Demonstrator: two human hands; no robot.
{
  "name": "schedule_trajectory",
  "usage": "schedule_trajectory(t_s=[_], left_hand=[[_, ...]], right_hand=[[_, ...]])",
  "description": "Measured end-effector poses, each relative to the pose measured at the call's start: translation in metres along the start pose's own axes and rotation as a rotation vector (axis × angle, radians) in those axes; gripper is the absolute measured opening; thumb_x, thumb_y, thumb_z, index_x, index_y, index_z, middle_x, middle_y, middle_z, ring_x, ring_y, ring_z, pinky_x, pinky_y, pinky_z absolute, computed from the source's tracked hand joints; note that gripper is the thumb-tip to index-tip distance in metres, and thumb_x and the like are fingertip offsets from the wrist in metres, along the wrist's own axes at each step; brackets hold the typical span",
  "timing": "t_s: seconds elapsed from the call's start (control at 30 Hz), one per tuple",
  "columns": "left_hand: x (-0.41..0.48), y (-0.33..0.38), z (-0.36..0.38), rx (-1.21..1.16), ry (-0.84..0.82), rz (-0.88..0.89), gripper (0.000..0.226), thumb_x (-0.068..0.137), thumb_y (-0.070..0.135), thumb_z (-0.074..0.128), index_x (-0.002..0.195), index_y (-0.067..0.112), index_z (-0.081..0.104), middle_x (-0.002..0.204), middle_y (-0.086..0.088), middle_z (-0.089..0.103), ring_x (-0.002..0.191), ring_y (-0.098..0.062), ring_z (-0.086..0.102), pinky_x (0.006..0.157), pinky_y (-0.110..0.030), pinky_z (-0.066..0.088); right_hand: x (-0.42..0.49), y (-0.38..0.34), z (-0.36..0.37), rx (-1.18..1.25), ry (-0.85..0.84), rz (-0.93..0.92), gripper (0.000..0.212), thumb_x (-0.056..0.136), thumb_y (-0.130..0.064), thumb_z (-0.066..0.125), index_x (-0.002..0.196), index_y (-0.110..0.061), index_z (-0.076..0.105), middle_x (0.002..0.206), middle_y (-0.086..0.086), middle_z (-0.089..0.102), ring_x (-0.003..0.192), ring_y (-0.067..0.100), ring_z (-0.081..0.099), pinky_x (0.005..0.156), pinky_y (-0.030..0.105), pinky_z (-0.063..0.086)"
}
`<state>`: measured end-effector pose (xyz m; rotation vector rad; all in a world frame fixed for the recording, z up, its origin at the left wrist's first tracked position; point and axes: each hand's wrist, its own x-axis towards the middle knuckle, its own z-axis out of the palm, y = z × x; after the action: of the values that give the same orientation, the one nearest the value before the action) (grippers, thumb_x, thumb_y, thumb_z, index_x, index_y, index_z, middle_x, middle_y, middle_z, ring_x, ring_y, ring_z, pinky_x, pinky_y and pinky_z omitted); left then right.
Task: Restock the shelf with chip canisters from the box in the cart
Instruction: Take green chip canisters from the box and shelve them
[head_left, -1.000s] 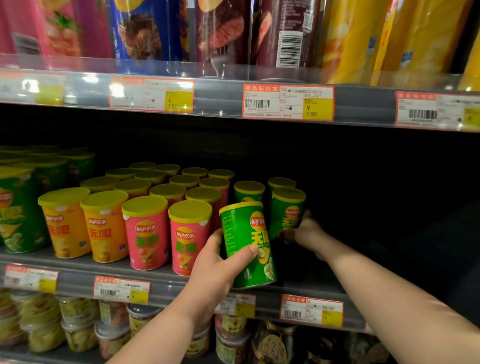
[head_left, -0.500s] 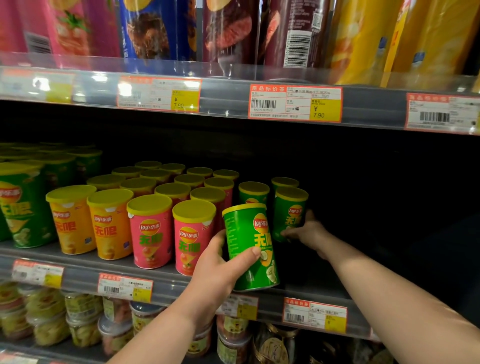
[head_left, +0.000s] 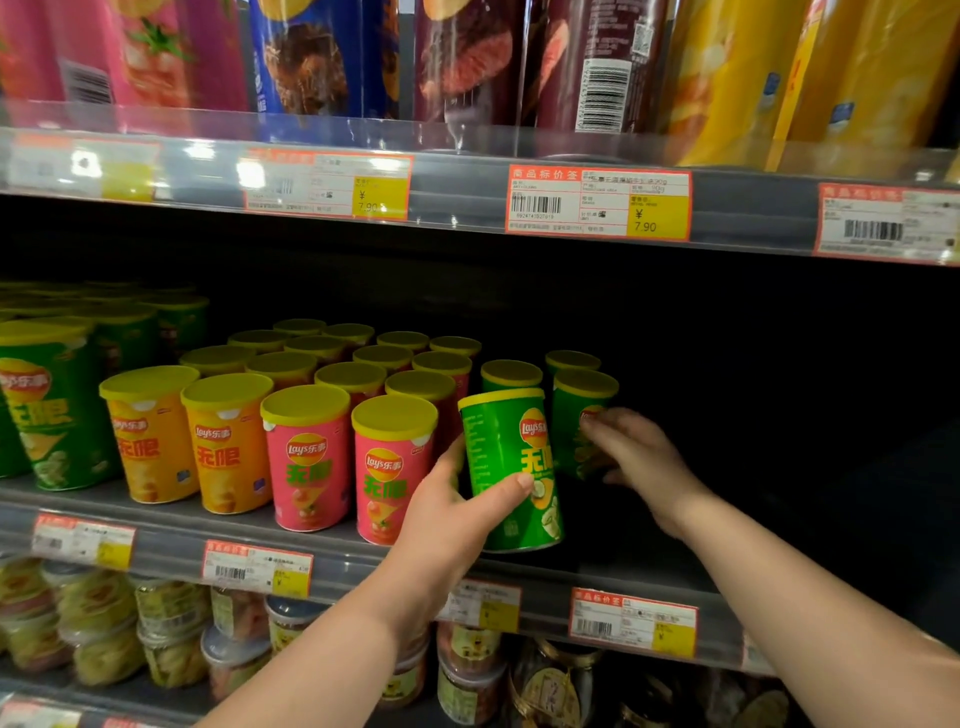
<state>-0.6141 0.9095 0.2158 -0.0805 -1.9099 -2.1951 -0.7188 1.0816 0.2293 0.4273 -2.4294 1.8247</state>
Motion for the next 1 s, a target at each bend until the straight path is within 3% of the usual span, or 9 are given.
schedule_trajectory(t_s=[0.1,0.17,0.3,0.37,0.5,0.6,0.73,0.97,1.0], left_hand=[[0.004,-0.001,0.005,0.082,-0.011,0.033,0.041,0.081,0.012,0.072,0.103,0.038,0.049,0.102,0.008,0.068,0.09,-0.005,0.069,0.068,-0.014,0.053],[0.005,-0.002,0.007,0.169,-0.036,0.063,0.052,0.081,0.014,0.072,0.122,0.034,0.047,0.105,0.011,0.066,0.092,0.0,0.067,0.071,-0.013,0.052],[0.004,-0.002,0.003,0.43,-0.017,0.09,0.082,0.083,0.026,0.07,0.149,0.019,0.022,0.122,0.021,0.051,0.105,0.015,0.05,0.084,-0.006,0.042],[0.0,-0.005,-0.003,0.679,0.027,0.132,0.086,0.083,0.038,0.068,0.151,0.019,0.019,0.14,0.006,0.044,0.125,-0.001,0.043,0.098,-0.015,0.037],[-0.01,-0.017,-0.015,1.258,-0.103,0.247,0.058,0.086,0.052,0.056,0.137,0.025,0.044,0.131,0.003,0.051,0.121,-0.016,0.048,0.098,-0.026,0.04],[-0.011,-0.026,-0.023,1.538,-0.273,0.348,0.048,0.09,0.047,0.051,0.13,0.022,0.051,0.129,0.001,0.05,0.119,-0.022,0.044,0.096,-0.033,0.04],[-0.009,-0.035,-0.032,1.508,-0.303,0.44,0.049,0.086,0.042,0.047,0.129,0.02,0.054,0.128,-0.001,0.051,0.116,-0.025,0.046,0.092,-0.035,0.039],[-0.007,-0.04,-0.034,1.499,-0.273,0.505,0.044,0.081,0.038,0.052,0.119,0.018,0.061,0.114,-0.001,0.057,0.104,-0.026,0.052,0.083,-0.038,0.045],[-0.007,-0.039,-0.034,1.494,-0.277,0.528,0.041,0.075,0.039,0.054,0.11,0.02,0.066,0.106,0.001,0.06,0.095,-0.024,0.056,0.075,-0.036,0.049]], right_hand=[[-0.019,-0.004,0.008,0.068,-0.356,0.064,0.062,0.062,-0.064,0.071,0.114,-0.032,0.057,0.119,-0.005,0.064,0.112,0.015,0.059,0.096,0.038,0.046],[-0.024,-0.002,0.016,0.044,-0.429,0.064,0.077,0.054,-0.066,0.07,0.122,-0.034,0.053,0.127,-0.006,0.062,0.118,0.013,0.057,0.103,0.038,0.043],[-0.025,-0.002,0.02,-0.039,-0.324,0.029,0.078,0.053,-0.059,0.071,0.123,-0.033,0.049,0.13,-0.005,0.059,0.119,0.011,0.055,0.106,0.038,0.042],[-0.021,0.002,0.023,-0.131,-0.219,0.051,0.078,0.061,-0.05,0.078,0.129,-0.027,0.046,0.134,-0.003,0.056,0.122,0.014,0.053,0.106,0.038,0.041],[-0.012,0.006,0.041,-0.194,-0.059,0.094,0.069,0.075,-0.031,0.078,0.133,-0.021,0.043,0.135,0.003,0.054,0.12,0.019,0.053,0.099,0.033,0.043],[-0.01,0.002,0.055,-0.226,-0.039,0.125,0.069,0.076,-0.025,0.078,0.132,-0.016,0.039,0.133,0.006,0.053,0.117,0.02,0.052,0.093,0.029,0.042],[-0.013,-0.001,0.062,-0.338,-0.092,0.136,0.07,0.076,-0.014,0.076,0.132,-0.014,0.035,0.131,0.008,0.052,0.103,0.014,0.046,0.085,0.025,0.038],[-0.011,-0.004,0.071,-0.39,0.011,0.147,0.069,0.074,-0.017,0.079,0.129,-0.01,0.038,0.133,0.01,0.049,0.12,0.025,0.049,0.084,0.024,0.037],[-0.011,-0.003,0.073,-0.395,0.023,0.145,0.069,0.073,-0.017,0.08,0.128,-0.01,0.039,0.132,0.01,0.05,0.119,0.025,0.049,0.085,0.025,0.038]])
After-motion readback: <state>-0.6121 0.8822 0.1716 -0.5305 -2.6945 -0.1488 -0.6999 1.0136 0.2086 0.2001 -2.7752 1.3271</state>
